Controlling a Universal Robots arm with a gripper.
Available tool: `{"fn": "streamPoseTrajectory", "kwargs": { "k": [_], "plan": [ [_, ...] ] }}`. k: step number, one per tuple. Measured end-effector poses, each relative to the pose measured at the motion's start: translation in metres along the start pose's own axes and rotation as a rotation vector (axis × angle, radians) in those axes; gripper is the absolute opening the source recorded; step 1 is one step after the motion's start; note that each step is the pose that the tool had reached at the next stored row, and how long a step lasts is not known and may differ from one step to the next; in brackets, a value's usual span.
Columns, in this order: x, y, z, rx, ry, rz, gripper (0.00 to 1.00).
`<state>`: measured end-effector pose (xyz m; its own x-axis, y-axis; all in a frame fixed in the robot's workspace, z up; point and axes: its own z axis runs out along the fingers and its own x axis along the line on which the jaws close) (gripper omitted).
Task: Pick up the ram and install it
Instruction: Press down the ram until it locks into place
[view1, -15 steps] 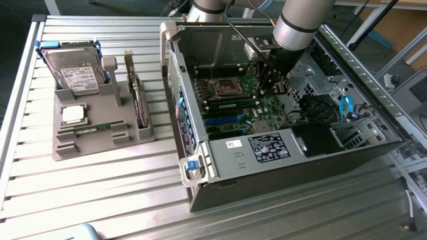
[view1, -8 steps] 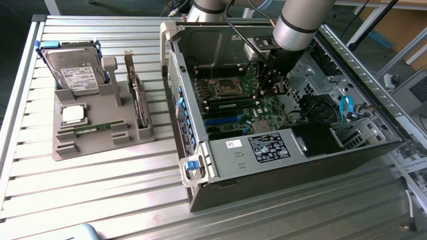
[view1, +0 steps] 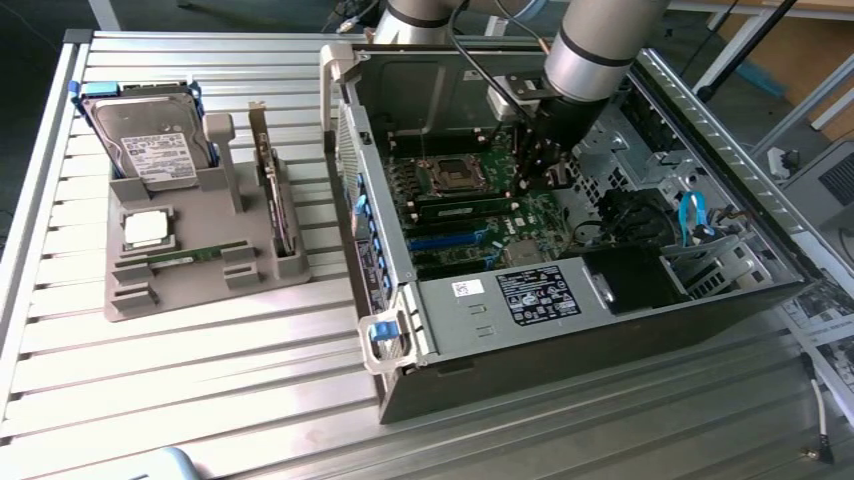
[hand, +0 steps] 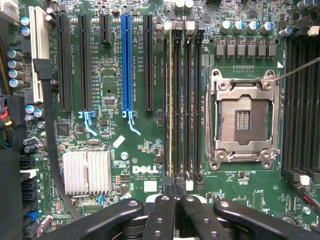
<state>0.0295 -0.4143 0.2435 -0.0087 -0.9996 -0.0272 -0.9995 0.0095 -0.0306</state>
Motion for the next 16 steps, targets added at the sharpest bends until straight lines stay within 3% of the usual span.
{"fn": "streamPoseTrajectory", "kwargs": {
  "k": [16],
  "plan": [
    [0.0003,0.0002,0.0066,-0.0001,0.0002,0.0,0.1]
  ]
}}
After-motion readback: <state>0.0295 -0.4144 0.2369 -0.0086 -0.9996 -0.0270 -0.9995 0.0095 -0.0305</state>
